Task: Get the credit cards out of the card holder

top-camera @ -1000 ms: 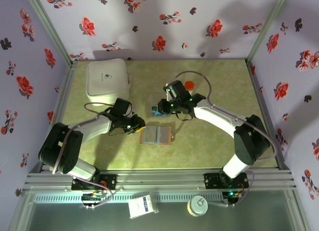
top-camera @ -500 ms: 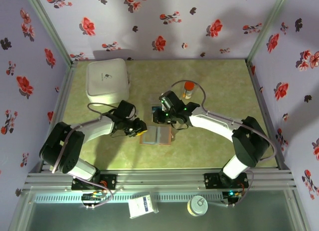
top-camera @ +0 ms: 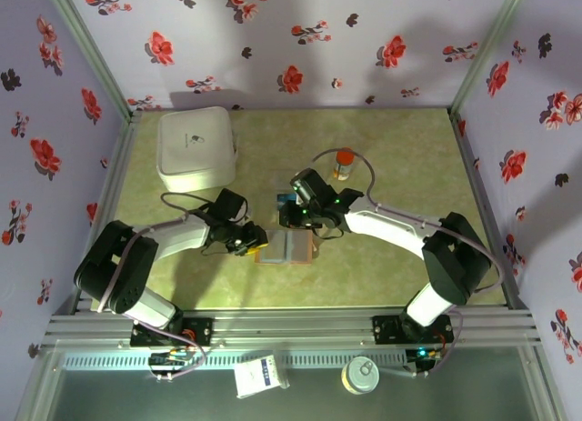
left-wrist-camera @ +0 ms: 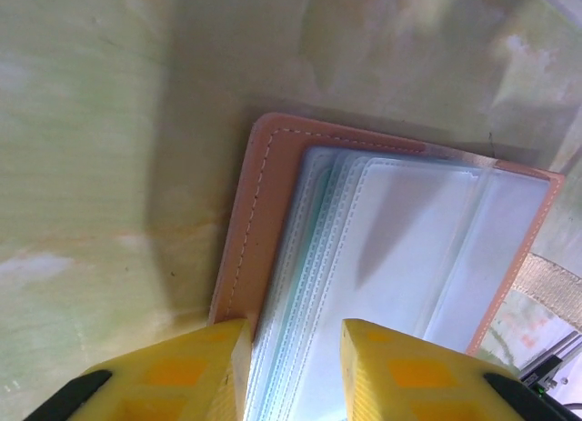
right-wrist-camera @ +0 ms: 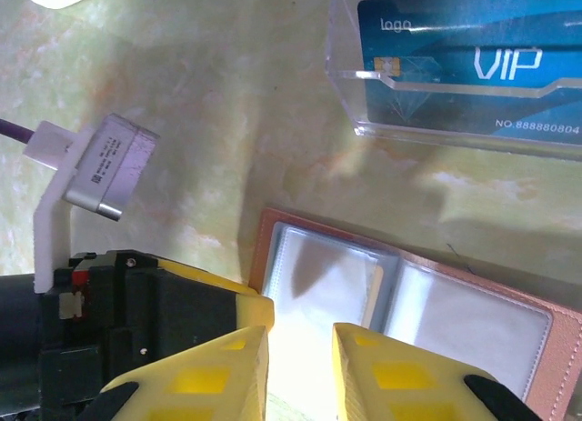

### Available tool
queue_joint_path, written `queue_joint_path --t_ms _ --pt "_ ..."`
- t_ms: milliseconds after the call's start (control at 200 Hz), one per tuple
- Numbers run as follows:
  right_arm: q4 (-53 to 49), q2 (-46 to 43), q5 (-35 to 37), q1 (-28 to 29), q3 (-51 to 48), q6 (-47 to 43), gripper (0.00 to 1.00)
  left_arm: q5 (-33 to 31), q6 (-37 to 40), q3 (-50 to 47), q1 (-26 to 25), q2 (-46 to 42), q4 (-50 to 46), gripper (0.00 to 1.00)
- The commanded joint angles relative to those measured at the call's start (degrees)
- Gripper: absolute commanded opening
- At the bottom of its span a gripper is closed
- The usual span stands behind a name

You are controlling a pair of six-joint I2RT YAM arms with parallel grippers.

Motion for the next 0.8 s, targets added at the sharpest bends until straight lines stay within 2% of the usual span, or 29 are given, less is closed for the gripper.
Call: queue_joint_path --t_ms 0,365,795 --pt "0.1 0.0 0.9 0.6 -0.5 1.2 0.26 0.1 -1.2 -1.3 -0.7 0.1 1.0 0.31" --pt "1.8 2.0 -0.7 1.7 0.0 2.9 0.24 -2.4 -1.4 -1.6 -0.4 -3.2 0.2 0.31" --pt "1.4 5.1 -2.8 2.9 1.5 5.2 0.18 -4.3 -0.4 -2.4 0.0 -2.4 -1.4 0.10"
